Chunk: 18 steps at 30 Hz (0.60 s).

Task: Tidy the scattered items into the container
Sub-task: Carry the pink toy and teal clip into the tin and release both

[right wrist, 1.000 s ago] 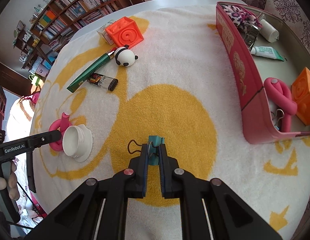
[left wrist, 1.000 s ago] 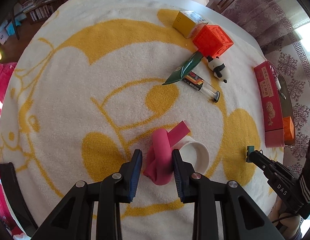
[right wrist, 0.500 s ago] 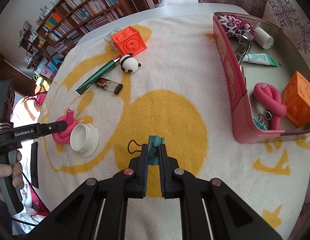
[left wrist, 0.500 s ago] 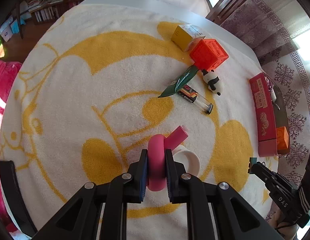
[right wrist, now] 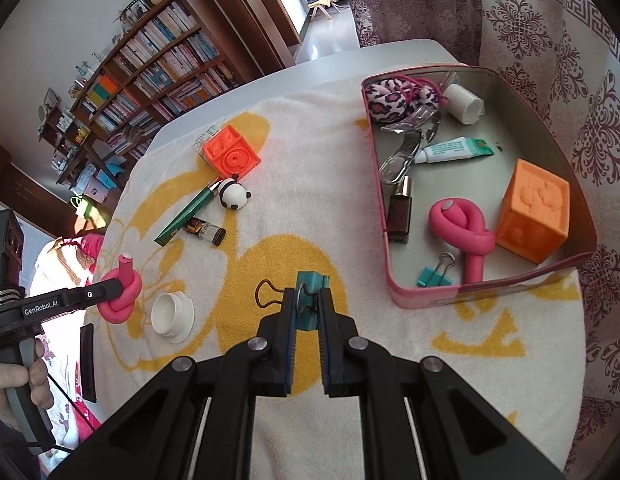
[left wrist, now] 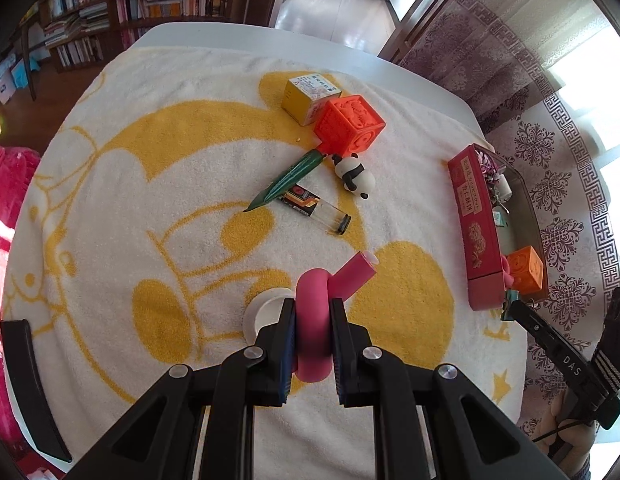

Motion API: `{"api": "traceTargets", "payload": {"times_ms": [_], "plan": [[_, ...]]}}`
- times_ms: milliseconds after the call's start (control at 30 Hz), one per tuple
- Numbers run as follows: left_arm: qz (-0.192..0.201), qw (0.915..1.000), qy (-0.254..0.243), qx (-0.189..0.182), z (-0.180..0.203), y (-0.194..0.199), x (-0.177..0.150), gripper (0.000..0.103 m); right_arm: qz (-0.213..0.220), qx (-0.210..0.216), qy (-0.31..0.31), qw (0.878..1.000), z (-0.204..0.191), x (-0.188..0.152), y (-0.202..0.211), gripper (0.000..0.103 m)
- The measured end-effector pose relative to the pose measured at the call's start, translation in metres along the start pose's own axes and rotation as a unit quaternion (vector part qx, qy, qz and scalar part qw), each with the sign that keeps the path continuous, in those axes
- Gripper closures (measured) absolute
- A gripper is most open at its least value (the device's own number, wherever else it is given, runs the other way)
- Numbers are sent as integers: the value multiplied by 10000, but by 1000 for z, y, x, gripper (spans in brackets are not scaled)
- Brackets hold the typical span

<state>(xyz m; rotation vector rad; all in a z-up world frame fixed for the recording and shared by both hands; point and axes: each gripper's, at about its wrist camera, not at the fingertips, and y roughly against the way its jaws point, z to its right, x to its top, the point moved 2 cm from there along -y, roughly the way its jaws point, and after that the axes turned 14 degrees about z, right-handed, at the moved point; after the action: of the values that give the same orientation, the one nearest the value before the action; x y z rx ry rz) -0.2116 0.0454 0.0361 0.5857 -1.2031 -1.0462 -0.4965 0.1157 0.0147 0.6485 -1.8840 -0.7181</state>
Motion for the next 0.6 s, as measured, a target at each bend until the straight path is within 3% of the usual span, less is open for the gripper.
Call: {"api": "traceTargets", "payload": {"times_ms": [333, 600], "plan": [[22, 9991, -344, -236, 61, 0, -11, 86, 400, -598, -67, 9974, 65, 35, 1, 92], [22, 9985, -462, -278, 89, 2, -18, 86, 245, -561, -70, 9981, 78, 30, -17, 91]]}}
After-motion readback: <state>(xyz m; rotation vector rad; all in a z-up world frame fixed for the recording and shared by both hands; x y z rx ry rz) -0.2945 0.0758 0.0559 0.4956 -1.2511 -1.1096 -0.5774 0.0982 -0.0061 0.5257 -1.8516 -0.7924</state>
